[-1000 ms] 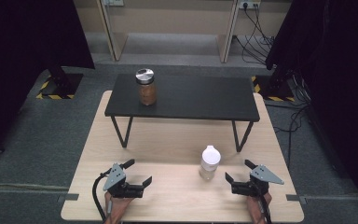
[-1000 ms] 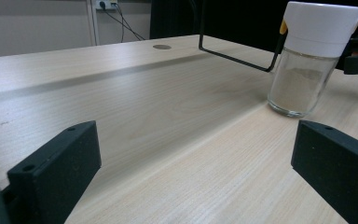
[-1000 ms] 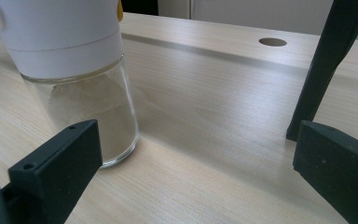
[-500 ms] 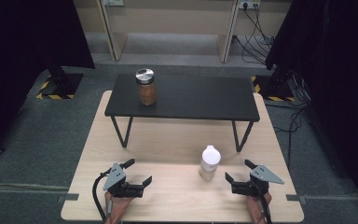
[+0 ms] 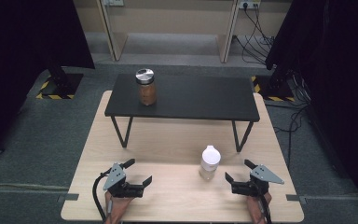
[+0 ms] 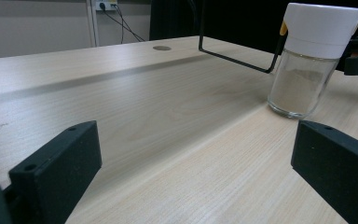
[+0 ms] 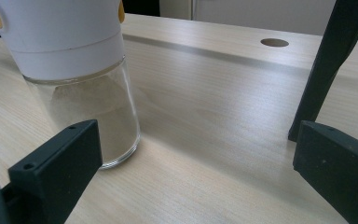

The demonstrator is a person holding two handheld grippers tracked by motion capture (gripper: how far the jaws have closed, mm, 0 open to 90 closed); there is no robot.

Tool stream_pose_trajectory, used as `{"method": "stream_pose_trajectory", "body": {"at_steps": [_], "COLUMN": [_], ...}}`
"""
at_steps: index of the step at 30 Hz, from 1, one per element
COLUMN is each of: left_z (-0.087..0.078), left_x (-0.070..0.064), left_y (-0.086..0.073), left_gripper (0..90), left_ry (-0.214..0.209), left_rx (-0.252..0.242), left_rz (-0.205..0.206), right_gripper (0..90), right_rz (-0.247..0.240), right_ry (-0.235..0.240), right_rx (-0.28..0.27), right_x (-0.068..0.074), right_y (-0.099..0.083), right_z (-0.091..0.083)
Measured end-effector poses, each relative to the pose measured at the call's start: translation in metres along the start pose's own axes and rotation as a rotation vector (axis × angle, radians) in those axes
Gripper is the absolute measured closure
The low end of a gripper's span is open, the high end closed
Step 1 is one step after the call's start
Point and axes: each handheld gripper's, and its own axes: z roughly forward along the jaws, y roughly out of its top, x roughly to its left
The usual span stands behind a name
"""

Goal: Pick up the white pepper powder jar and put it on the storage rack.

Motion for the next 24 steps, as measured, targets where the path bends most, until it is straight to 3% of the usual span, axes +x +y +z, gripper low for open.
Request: {"method": "stream_pose_trajectory", "body": {"at_steps": [24], "left_z": [0.0], "left_x": [0.0002], "left_y": [0.0], "left_gripper": [1.0], "left_ry": [-0.001], "left_rx": [0.0], "left_rz": [0.0], "right_gripper": [1.1], "right_rz": [-0.001], "right_ry": [0.005], "right_rx": [-0.015], "right_x": [-0.0002], "right_y": [-0.0019], "right_z": [-0.0015]}}
